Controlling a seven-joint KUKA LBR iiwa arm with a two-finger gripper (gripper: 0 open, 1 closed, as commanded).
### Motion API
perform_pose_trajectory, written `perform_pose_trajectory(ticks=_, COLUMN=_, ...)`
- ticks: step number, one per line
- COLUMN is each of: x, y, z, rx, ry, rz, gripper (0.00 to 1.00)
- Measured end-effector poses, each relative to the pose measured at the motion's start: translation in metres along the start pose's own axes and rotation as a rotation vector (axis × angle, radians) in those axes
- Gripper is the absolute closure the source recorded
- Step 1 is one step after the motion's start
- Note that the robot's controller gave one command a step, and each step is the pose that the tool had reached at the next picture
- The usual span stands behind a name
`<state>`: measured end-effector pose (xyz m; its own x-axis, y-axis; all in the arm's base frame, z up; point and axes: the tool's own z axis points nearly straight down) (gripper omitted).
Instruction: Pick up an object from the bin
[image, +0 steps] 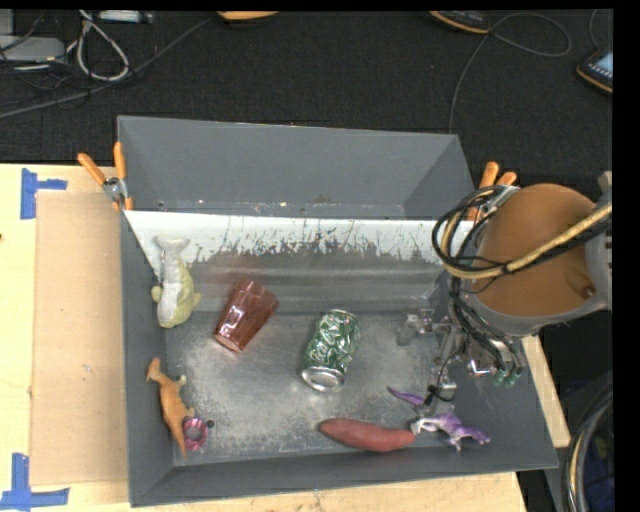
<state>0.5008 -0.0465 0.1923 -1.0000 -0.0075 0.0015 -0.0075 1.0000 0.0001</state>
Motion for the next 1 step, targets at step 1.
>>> perform_pose_trajectory(ticks=1, x=0.0, y=0.0, z=0.0, rx=0.0, ry=0.0, rz=0.0, gripper=0.0)
